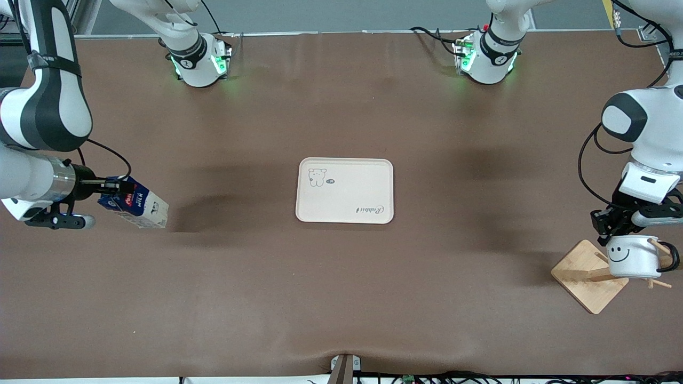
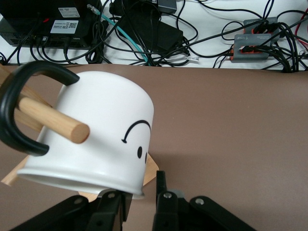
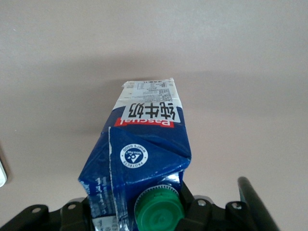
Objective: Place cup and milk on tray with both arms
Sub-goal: 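Grasp the milk carton with the right gripper while the left gripper grasps the mug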
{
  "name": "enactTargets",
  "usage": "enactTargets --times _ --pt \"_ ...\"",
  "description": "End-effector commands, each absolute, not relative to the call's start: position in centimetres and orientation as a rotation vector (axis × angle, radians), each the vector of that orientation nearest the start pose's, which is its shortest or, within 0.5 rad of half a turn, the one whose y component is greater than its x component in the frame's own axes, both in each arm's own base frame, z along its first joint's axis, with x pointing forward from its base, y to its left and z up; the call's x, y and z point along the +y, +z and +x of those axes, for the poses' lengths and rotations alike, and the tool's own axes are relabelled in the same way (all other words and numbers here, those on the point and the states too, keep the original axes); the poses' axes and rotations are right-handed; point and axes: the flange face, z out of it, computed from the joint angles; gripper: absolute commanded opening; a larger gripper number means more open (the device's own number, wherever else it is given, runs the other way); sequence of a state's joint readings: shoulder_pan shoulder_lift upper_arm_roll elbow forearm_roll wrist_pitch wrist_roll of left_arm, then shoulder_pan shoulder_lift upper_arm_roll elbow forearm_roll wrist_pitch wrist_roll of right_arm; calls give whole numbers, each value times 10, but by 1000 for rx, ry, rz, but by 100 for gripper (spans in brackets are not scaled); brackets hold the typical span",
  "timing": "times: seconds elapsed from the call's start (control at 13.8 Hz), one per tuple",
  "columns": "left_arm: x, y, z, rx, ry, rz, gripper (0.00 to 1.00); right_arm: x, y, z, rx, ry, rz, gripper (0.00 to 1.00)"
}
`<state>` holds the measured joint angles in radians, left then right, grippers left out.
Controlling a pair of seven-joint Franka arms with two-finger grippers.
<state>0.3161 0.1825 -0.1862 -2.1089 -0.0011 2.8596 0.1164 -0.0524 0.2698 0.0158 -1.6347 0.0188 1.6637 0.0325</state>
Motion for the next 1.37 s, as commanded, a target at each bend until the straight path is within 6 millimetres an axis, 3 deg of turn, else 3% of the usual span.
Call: enactTargets --times 0.0,0.14,0.36,0.65,0.8,1.3 --pt "85 399 607 -14 -889 -2967 27 -16 456 616 116 353 -3094 16" --pt "85 399 607 -7 -889 -2966 26 -12 458 617 107 349 -3095 16" --pt "87 401 607 34 -889 -2955 15 -9 465 617 99 351 -3094 15" --pt "94 401 606 25 -887 -2950 8 3 468 614 75 399 -3087 15" --pt "92 400 606 29 -885 -2952 0 21 468 613 42 400 -3091 16" --pt "74 424 604 53 -932 -2942 0 65 458 613 51 423 -3013 17"
